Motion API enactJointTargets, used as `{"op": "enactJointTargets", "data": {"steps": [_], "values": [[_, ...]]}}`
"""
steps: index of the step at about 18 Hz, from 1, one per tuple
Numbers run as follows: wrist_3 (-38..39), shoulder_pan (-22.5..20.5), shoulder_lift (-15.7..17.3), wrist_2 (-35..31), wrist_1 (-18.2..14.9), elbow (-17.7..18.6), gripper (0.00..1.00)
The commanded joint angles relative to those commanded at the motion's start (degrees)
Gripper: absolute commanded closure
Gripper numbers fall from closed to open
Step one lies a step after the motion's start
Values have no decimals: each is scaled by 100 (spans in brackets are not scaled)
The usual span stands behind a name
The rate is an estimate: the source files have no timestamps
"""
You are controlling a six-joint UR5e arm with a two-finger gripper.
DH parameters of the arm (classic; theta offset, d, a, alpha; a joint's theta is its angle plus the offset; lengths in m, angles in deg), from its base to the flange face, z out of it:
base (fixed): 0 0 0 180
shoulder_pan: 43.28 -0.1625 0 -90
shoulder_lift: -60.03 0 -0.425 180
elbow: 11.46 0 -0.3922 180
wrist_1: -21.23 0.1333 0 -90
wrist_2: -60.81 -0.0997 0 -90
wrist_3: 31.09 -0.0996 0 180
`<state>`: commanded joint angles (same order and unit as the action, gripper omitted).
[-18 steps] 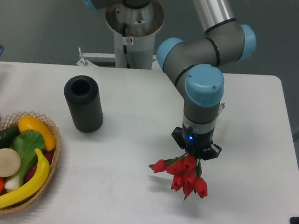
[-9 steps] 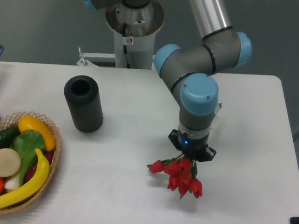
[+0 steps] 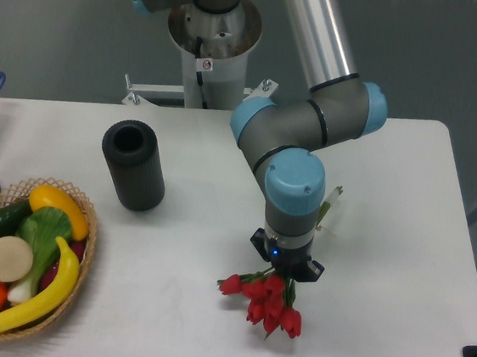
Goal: Place the flowers on the table
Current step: 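Lower the gripper holding the red tulips toward the table surface, then open the gripper to release the tulip stems onto the table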
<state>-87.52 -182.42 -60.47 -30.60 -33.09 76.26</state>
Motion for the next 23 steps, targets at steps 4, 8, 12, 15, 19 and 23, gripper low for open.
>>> {"op": "enactJointTargets", "data": {"steps": [4, 8, 12, 15, 19, 23], "values": [[211, 255, -53, 88, 0, -36, 70], [220, 405, -79, 115, 9, -27, 54], [229, 493, -79, 115, 254, 35, 0], [229, 493, -53, 115, 369, 53, 0], [220, 466, -18, 45, 387, 44, 0], [220, 317, 140, -262, 510, 52, 0]]}}
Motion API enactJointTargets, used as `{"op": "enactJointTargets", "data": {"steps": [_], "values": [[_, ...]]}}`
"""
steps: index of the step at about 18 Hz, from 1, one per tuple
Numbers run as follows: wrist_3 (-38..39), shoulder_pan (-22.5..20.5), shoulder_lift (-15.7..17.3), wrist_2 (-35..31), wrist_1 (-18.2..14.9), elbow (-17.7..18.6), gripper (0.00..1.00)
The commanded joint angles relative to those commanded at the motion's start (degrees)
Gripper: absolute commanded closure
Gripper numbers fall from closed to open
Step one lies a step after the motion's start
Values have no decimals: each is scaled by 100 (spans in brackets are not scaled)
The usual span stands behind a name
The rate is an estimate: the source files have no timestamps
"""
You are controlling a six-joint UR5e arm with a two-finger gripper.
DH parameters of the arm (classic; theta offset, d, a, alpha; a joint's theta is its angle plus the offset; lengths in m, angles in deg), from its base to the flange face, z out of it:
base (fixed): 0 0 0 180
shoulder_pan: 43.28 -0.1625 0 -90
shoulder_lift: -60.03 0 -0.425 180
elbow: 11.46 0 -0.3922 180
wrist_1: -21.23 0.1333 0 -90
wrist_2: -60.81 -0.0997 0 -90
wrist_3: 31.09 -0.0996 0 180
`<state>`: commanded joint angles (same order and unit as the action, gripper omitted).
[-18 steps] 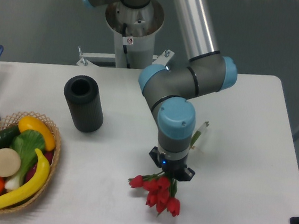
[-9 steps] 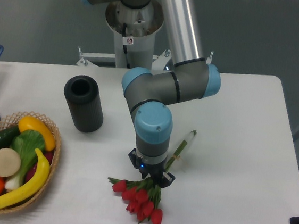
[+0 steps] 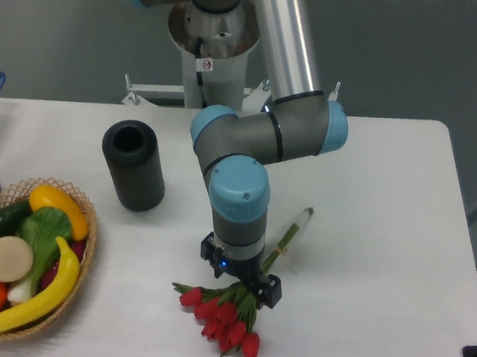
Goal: Place the flowers on the table
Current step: 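Open the gripper to release the tulip stems onto the table, then raise the open gripper up and away from the tulips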
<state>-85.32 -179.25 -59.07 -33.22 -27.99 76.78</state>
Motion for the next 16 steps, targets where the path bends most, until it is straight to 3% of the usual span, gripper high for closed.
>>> {"op": "enactJointTargets", "data": {"steps": [7, 10, 16], "values": [[-411, -597, 615, -1, 88, 632, 0], [-799, -721, 651, -10, 70, 686, 0], [-809, -931, 668, 7, 9, 686, 0]]}}
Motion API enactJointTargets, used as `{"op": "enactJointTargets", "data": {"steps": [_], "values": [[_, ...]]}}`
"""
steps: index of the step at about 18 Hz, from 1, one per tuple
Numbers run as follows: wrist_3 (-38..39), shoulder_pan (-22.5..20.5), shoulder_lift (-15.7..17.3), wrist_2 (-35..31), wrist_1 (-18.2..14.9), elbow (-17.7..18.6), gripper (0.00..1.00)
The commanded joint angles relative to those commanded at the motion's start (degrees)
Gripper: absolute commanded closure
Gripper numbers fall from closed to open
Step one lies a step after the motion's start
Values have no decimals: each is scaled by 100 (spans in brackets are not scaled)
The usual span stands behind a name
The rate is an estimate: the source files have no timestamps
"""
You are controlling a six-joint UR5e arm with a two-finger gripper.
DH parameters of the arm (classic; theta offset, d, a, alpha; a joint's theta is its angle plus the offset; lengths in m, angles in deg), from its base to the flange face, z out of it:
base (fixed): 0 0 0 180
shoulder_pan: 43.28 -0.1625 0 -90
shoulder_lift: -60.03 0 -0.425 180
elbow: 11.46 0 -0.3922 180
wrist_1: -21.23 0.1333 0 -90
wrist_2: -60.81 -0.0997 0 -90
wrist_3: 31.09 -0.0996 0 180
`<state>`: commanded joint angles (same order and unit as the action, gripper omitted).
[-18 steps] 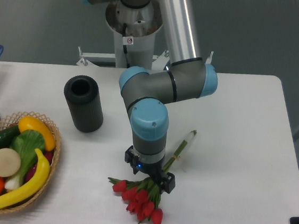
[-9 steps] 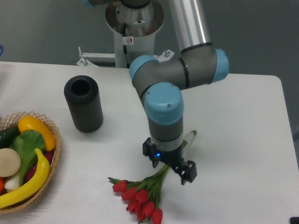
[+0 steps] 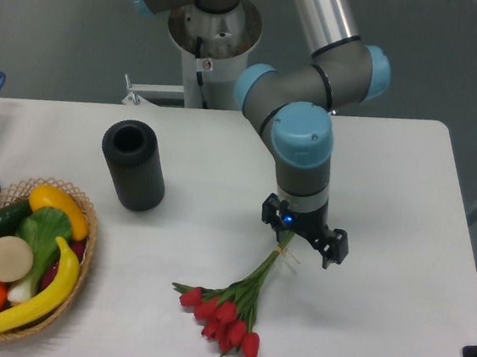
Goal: Place the flowers on the table
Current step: 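Raise the open gripper up and away from the tulips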
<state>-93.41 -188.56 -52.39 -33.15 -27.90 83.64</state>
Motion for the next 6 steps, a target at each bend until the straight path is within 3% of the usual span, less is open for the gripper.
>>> {"op": "enactJointTargets", "data": {"steps": [6], "values": [[-18, -115, 79, 114, -18, 18, 0]]}}
